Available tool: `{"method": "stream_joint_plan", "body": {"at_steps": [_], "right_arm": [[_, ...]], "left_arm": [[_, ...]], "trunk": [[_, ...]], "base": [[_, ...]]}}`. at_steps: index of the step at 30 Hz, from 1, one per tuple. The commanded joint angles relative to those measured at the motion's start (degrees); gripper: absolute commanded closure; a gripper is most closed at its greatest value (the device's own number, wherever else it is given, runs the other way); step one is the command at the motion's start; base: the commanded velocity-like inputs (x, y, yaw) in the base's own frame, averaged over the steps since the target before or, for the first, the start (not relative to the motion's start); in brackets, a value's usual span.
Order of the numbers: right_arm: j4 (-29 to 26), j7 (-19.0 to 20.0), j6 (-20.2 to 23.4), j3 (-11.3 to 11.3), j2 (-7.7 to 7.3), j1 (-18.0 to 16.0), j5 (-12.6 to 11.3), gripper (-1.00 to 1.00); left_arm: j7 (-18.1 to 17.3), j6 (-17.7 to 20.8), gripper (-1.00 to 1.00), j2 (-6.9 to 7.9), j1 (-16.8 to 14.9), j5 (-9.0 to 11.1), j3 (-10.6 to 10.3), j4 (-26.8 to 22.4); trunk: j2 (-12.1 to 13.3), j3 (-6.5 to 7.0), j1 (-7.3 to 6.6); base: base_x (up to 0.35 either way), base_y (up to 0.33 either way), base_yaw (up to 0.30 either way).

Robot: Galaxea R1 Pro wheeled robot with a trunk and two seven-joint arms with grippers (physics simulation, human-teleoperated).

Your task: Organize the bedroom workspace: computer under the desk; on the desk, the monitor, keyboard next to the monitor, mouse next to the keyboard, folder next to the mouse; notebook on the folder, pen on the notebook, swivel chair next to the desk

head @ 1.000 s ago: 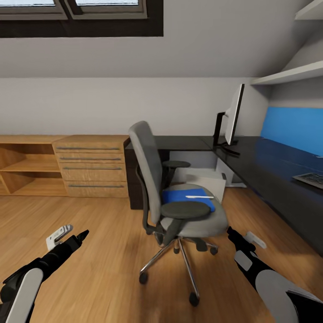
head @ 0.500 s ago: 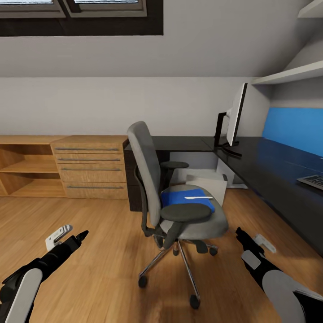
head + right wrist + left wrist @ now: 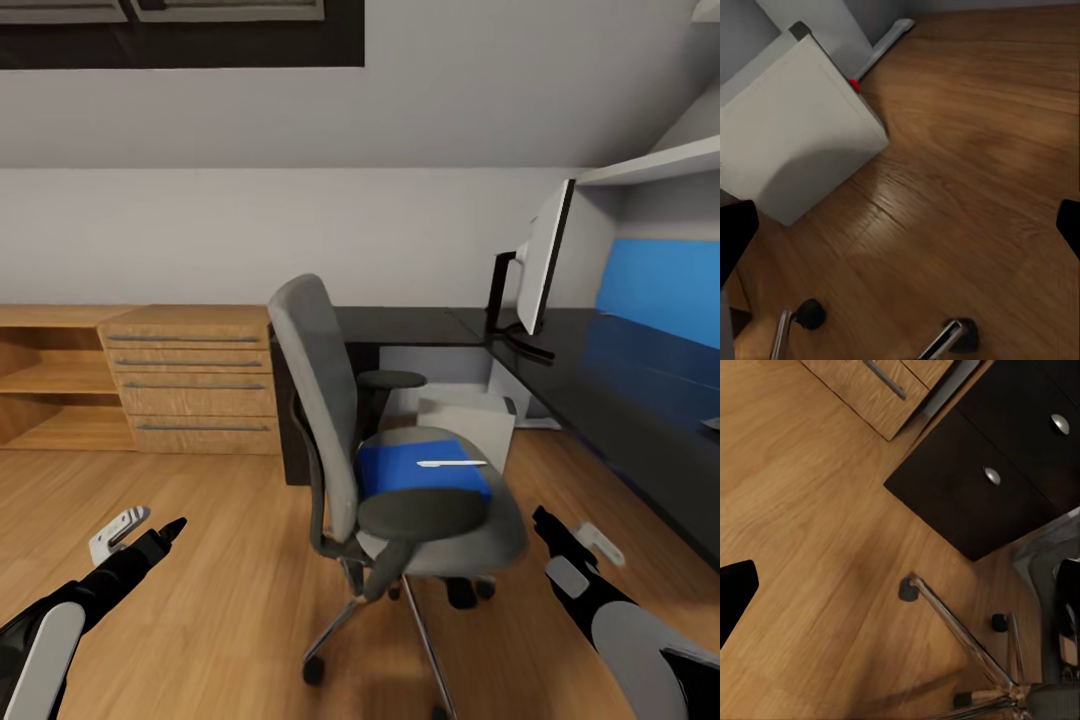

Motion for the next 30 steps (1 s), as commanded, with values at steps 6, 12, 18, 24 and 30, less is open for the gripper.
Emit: {"method": "stream_joint_plan", "body": {"at_steps": [6,12,18,24,30], "right_arm": [[0.0,-0.1,-0.2,0.4,-0.63,0.0,-0.6,-1.0],[0.0,-0.1,0.0,0.4,-1.36,0.0,-0.7,-1.0],[0.0,0.1,1.5,0.4,-2.69,0.0,-2.3,-1.0],[0.0,3.1,5.7,0.5,-2.85,0.0,-3.4,-1.0],[0.0,6.2,12.6,0.4,-2.74,0.0,-3.5,-1.0]], "left_arm": [[0.5,0.2,-1.0,0.01,0.0,0.6,0.0,0.2],[0.5,0.2,-1.0,0.01,0.0,0.6,0.0,0.3],[0.5,0.2,-1.0,0.01,0.0,0.6,0.0,0.3],[0.5,0.2,-1.0,0.01,0.0,0.5,0.0,0.3],[0.5,0.2,-1.0,0.01,0.0,0.4,0.1,0.3]], "trunk": [[0.0,-0.06,0.02],[0.0,-0.06,0.02],[0.0,-0.06,0.02],[0.0,-0.06,0.02],[0.0,-0.06,0.02]], "base": [[0.309,0.0,0.0],[0.245,0.0,0.0],[0.095,0.0,0.0],[0.01,0.0,0.0],[0.0,0.0,0.0]]}}
